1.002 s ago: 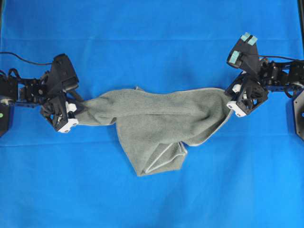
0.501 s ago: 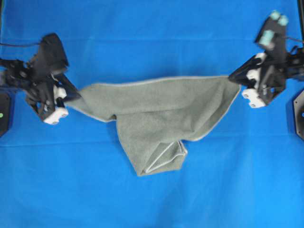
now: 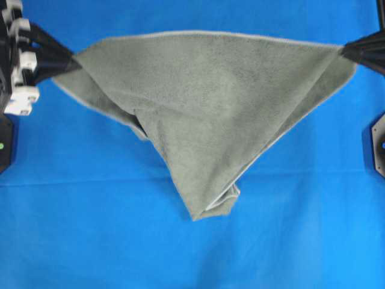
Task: Fold a large towel.
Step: 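Lift the towel with both grippers and shake it out upward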
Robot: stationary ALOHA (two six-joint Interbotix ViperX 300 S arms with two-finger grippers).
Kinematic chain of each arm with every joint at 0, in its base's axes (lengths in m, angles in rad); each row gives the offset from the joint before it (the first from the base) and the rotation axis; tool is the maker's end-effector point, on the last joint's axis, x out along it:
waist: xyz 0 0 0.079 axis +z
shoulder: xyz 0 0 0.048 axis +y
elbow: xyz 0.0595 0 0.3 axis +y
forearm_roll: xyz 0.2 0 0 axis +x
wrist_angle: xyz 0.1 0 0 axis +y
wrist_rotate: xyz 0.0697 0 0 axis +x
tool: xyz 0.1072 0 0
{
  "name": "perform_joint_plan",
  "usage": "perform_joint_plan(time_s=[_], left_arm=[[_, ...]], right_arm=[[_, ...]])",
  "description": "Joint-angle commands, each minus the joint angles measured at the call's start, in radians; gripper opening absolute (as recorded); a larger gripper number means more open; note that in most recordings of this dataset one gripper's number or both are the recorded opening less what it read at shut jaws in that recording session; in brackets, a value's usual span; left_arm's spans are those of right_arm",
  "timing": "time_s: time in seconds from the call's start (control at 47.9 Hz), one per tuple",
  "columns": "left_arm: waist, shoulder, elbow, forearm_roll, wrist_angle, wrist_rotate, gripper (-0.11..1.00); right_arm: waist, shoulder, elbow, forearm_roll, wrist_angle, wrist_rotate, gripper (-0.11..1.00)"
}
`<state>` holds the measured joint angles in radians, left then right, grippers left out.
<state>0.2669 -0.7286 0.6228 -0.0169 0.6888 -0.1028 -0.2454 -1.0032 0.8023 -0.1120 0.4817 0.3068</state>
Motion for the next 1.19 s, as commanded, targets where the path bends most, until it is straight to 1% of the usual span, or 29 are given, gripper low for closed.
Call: perform_joint_plan(time_s=[0.0, 0.063, 0.167, 0.23, 0.334, 0.355, 0.376, 0.397, 0.459, 0.522, 0.585, 0.647, 0.752, 0.835, 0.898, 0.919, 1.002, 1.169], left_arm=[[0.077, 0.015, -0.101, 0.003, 0.014, 0.069, 0.03], [0.132, 0.034, -0.158, 0.003, 0.031, 0.121, 0.03], [0.216, 0.074, -0.25, 0.003, 0.055, 0.198, 0.03], [0.262, 0.107, -0.305, 0.003, 0.067, 0.247, 0.03], [0.31, 0.16, -0.37, 0.003, 0.074, 0.311, 0.03], [0.318, 0.169, -0.382, 0.003, 0.074, 0.321, 0.03], [0.322, 0.181, -0.394, 0.003, 0.074, 0.321, 0.03], [0.328, 0.193, -0.407, 0.003, 0.075, 0.322, 0.03], [0.339, 0.221, -0.443, 0.003, 0.081, 0.322, 0.03], [0.337, 0.244, -0.482, -0.003, 0.11, 0.319, 0.03], [0.321, 0.25, -0.512, -0.006, 0.15, 0.293, 0.03], [0.287, 0.244, -0.543, -0.011, 0.21, 0.275, 0.03], [0.212, 0.215, -0.572, -0.014, 0.287, 0.235, 0.03], [0.141, 0.186, -0.583, -0.014, 0.334, 0.183, 0.03], [0.084, 0.164, -0.583, -0.014, 0.362, 0.135, 0.03], [0.054, 0.153, -0.581, -0.015, 0.374, 0.107, 0.03], [-0.028, 0.127, -0.578, -0.015, 0.394, 0.031, 0.03], [-0.183, 0.081, -0.586, -0.015, 0.397, -0.15, 0.03]], right_arm=[[-0.041, 0.023, -0.074, -0.051, 0.005, 0.0, 0.01], [-0.084, 0.04, -0.118, -0.083, 0.031, -0.002, 0.01], [-0.176, 0.077, -0.212, -0.144, 0.112, -0.012, 0.01], [-0.232, 0.095, -0.261, -0.193, 0.156, -0.017, 0.01], [-0.319, 0.129, -0.339, -0.285, 0.207, -0.017, 0.01], [-0.339, 0.14, -0.36, -0.308, 0.216, -0.017, 0.01], [-0.345, 0.143, -0.368, -0.318, 0.219, -0.017, 0.01], [-0.362, 0.153, -0.39, -0.337, 0.224, -0.018, 0.01], [-0.38, 0.176, -0.431, -0.359, 0.23, -0.018, 0.01], [-0.38, 0.196, -0.477, -0.357, 0.236, -0.02, 0.01], [-0.373, 0.204, -0.503, -0.344, 0.247, -0.02, 0.01], [-0.351, 0.202, -0.52, -0.307, 0.264, -0.02, 0.01], [-0.291, 0.189, -0.529, -0.219, 0.296, -0.02, 0.01], [-0.221, 0.178, -0.537, -0.13, 0.327, -0.02, 0.01], [-0.166, 0.173, -0.541, -0.077, 0.351, -0.017, 0.01], [-0.147, 0.172, -0.543, -0.061, 0.36, -0.015, 0.01], [-0.077, 0.164, -0.551, -0.002, 0.376, -0.008, 0.01], [0.071, 0.152, -0.572, 0.11, 0.359, 0.003, 0.01]])
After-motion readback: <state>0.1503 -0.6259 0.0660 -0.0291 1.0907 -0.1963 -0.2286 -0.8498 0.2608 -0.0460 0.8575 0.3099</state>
